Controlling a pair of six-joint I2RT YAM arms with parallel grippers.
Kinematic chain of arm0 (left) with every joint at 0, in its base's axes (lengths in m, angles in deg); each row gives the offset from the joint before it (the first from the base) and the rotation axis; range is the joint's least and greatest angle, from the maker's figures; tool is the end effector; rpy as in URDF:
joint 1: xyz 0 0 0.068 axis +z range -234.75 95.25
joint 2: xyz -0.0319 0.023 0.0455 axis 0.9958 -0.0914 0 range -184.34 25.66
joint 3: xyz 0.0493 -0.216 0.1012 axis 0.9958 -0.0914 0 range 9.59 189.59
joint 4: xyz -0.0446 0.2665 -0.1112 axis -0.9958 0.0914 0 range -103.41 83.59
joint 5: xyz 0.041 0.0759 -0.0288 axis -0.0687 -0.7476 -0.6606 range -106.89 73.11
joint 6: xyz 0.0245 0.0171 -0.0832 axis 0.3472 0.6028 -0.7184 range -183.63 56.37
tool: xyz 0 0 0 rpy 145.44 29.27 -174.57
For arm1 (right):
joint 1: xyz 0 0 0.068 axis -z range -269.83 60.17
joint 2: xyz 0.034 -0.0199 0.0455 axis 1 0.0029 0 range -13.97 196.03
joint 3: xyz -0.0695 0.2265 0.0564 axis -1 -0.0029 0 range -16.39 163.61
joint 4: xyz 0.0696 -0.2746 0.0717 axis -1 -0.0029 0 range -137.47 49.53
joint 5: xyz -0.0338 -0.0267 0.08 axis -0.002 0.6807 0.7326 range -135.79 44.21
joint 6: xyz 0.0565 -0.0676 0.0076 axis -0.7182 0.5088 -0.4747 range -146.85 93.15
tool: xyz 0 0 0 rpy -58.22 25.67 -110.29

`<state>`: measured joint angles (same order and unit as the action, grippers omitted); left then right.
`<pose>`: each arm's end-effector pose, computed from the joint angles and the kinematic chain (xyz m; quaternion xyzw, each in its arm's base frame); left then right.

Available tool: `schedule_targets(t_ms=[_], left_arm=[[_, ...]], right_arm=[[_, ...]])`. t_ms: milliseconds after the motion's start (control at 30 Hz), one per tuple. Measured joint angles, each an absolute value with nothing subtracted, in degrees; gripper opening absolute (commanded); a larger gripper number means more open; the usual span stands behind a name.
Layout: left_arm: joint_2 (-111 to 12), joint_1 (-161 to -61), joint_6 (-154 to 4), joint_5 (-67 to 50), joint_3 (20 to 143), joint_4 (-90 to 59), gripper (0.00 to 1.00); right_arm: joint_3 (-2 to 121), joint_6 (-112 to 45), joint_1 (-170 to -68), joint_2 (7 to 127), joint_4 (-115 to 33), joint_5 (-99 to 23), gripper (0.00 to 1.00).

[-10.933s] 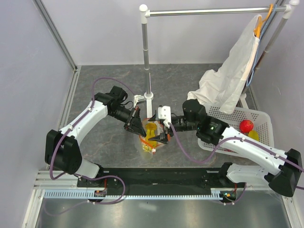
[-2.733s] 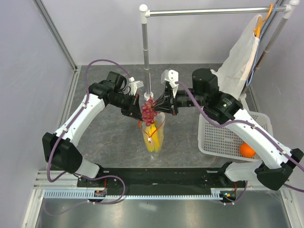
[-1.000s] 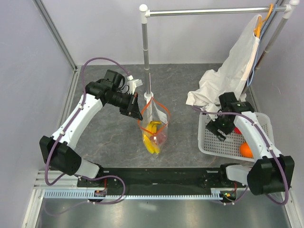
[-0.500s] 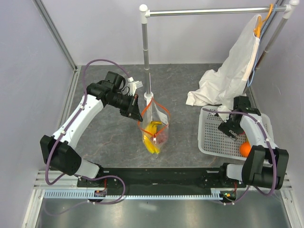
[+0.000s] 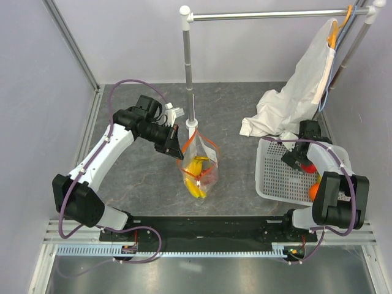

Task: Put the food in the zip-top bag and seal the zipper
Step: Pick up the fake fruit from the bin.

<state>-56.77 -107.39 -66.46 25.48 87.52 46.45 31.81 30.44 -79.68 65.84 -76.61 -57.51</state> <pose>0.2822 -0.1751 0.2641 0.2353 0.8818 -0.3893 0.1241 0.2961 -0.0692 0.1094 -0.3722 0.9025 -0.1899 0.1040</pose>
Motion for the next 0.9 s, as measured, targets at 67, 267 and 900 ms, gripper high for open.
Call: schedule_targets(t_ms=[67, 267, 900], left_arm=[[-56.73, -107.41, -66.19, 25.46, 87.04, 46.45, 0.02], [-56.73, -107.41, -66.08, 25.46, 86.12, 46.45, 0.02], [-56.73, -107.39, -66.00, 25.41, 86.12, 46.47, 0.02]], right_arm=[[31.79, 30.49, -79.68, 66.74, -75.76, -57.91, 0.98], [31.66, 30.62, -79.68, 69.36, -73.18, -58.15, 0.93], [33.13, 33.09, -79.49, 69.34, -80.81, -54.91, 0.55]])
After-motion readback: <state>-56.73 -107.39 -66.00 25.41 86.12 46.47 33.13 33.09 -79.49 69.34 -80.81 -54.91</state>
